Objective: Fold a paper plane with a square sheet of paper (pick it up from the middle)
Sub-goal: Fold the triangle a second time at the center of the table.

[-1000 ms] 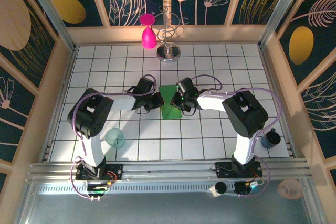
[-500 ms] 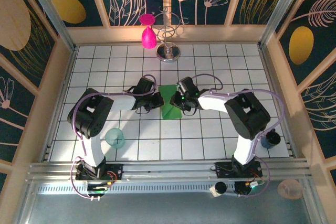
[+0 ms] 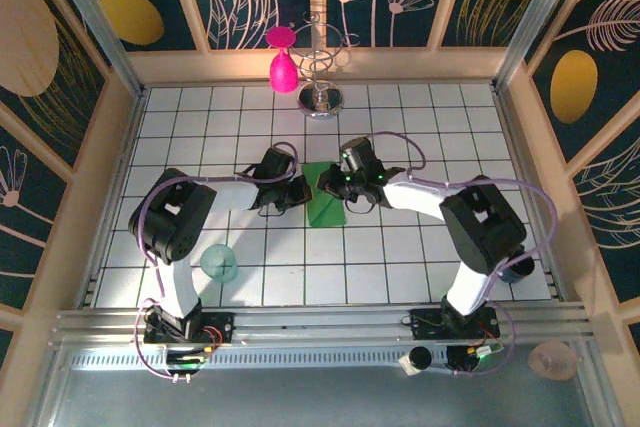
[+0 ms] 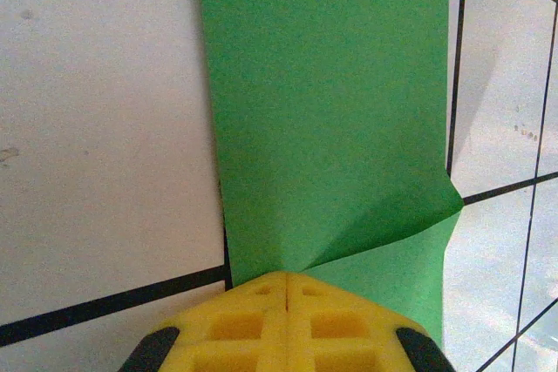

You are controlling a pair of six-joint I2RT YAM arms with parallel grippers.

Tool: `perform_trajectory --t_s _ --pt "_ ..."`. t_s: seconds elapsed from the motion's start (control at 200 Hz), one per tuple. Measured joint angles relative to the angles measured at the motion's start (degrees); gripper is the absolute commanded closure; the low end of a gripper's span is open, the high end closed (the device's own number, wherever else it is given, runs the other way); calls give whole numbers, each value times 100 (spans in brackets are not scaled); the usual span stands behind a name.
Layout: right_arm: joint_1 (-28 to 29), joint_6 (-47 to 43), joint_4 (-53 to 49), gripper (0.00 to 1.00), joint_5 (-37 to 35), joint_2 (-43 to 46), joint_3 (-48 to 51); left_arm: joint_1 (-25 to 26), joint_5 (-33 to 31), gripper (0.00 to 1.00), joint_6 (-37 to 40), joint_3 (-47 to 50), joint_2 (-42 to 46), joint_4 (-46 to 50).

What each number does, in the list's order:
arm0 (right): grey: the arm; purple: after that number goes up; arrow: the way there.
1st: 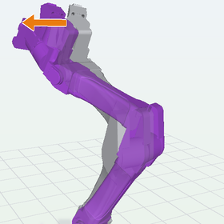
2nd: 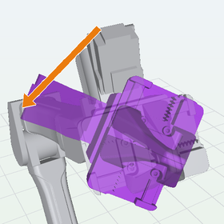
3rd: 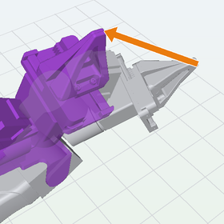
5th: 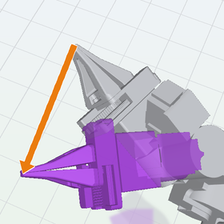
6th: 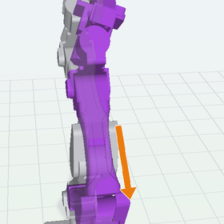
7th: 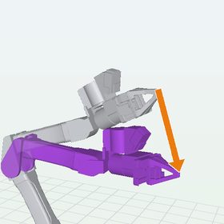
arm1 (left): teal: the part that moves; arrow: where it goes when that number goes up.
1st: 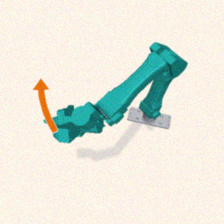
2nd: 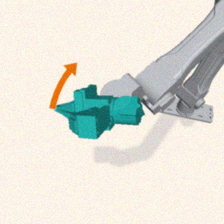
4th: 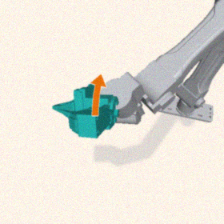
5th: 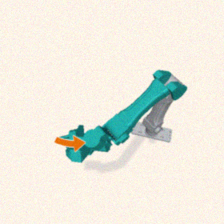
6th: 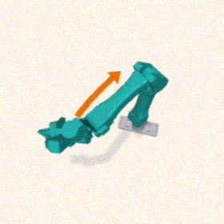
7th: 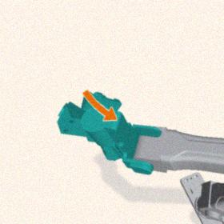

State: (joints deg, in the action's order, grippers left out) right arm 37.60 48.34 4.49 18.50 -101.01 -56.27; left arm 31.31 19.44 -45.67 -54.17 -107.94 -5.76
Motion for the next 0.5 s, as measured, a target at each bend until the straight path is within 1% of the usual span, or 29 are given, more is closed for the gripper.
perform_trajectory --t_s 0.155,0.501 --pt "2 24 -39 93 125 -363 -26 0 0 100 0 0 0 -2" --pt "26 46 -50 94 260 -560 -37 0 -2 100 0 -7 0 4"
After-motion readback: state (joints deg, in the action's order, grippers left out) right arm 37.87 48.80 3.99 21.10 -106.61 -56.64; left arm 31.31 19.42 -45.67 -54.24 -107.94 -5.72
